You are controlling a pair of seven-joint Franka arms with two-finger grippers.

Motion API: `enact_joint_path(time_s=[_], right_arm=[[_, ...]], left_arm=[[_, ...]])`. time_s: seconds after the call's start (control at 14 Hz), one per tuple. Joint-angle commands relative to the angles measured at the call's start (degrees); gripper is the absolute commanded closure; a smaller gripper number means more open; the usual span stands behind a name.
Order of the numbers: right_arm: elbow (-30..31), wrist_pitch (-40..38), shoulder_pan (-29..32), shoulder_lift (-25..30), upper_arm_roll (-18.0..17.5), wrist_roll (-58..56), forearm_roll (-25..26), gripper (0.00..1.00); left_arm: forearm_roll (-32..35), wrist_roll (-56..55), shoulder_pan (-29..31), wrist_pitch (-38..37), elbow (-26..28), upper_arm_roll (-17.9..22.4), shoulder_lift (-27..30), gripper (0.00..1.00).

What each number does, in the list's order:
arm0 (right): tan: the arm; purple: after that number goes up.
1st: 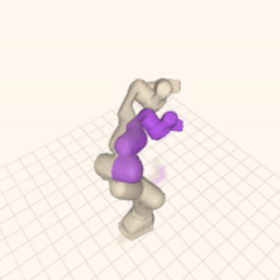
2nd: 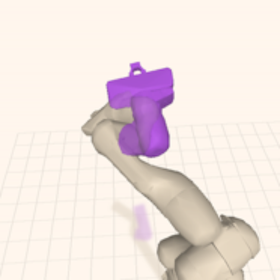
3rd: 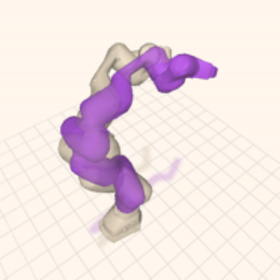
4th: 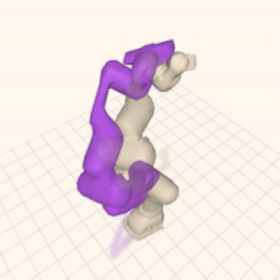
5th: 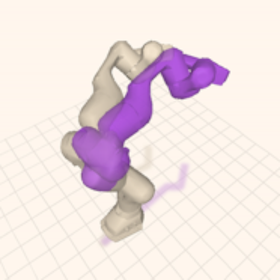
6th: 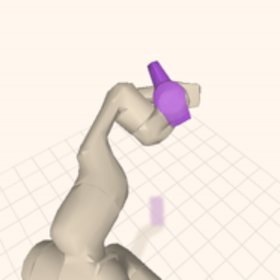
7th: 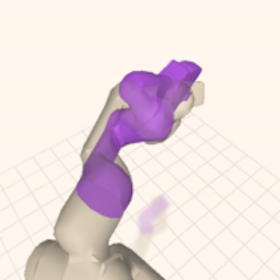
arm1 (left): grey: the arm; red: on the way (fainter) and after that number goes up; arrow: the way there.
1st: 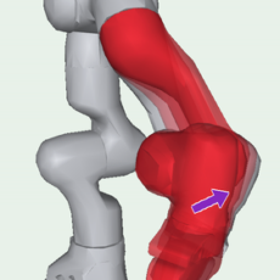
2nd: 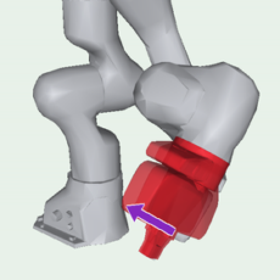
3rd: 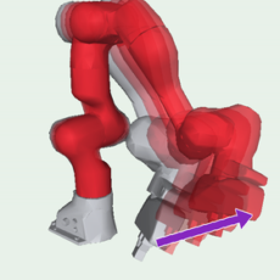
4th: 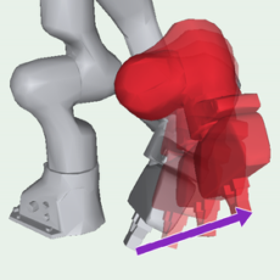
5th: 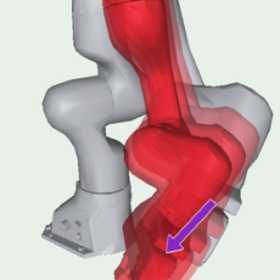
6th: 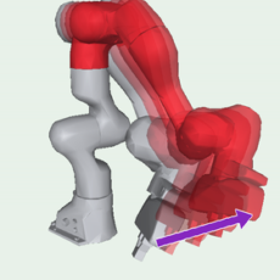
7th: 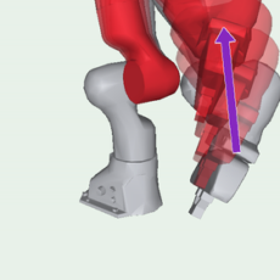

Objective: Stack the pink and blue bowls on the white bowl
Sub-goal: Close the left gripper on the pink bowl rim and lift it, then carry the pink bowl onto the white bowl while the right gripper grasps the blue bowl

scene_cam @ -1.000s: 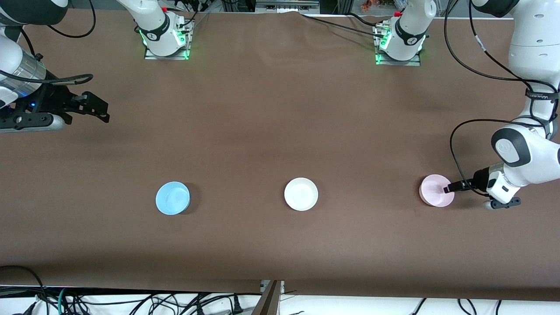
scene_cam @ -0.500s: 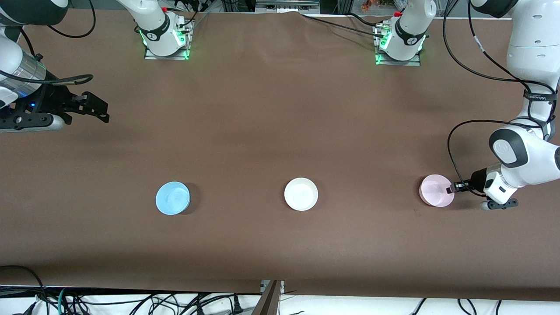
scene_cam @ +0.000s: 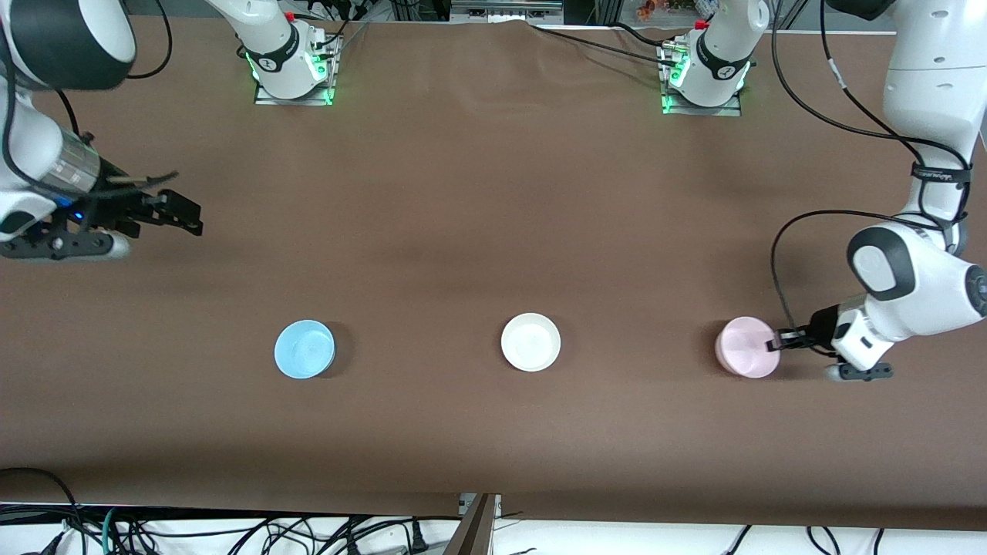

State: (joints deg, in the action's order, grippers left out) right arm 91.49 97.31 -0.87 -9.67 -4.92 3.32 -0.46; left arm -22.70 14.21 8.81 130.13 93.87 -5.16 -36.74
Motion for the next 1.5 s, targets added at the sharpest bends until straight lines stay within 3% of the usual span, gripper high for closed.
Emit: enact_joint_path(time_s=[0.0,0.21,0.43,0.57,1.0,1.14,1.43], right_arm=[[-1.2,2.3,0.1,-5.6,-0.2,-0.4,0.2,0.0],[-1.2,10.9,0.3,-10.6,-0.2,-3.1,0.3,0.0],[-1.4,22.2,0.0,-21.1,-0.1,-3.8,0.5,0.0],[-1.4,29.2,0.0,-25.9,-0.2,-3.9,0.5,0.0],[-1.4,36.3,-0.9,-31.3,-0.3,-5.4,-0.4,0.02],[-1.4,37.2,-1.5,-32.3,-0.3,-5.5,0.3,0.14],[-1.4,37.4,-2.3,-33.3,-0.3,-5.5,-0.2,0.64]], left_arm=[[-0.5,-9.7,-5.4,-1.1,-2.8,-3.3,1.0,1.0],[4.5,-16.3,-12.5,-0.3,-4.0,-6.1,0.5,1.0],[10.8,-30.0,-19.2,0.8,-8.3,-6.7,-2.2,1.0],[11.7,-32.8,-20.7,3.9,-8.7,-9.0,-3.8,1.0],[12.0,-34.2,-23.7,10.9,-11.2,-9.3,-8.7,1.0],[14.2,-37.6,-24.4,10.9,-13.6,-9.3,-10.2,1.0],[18.7,-38.7,-24.4,10.4,-13.6,-9.3,-10.5,1.0]])
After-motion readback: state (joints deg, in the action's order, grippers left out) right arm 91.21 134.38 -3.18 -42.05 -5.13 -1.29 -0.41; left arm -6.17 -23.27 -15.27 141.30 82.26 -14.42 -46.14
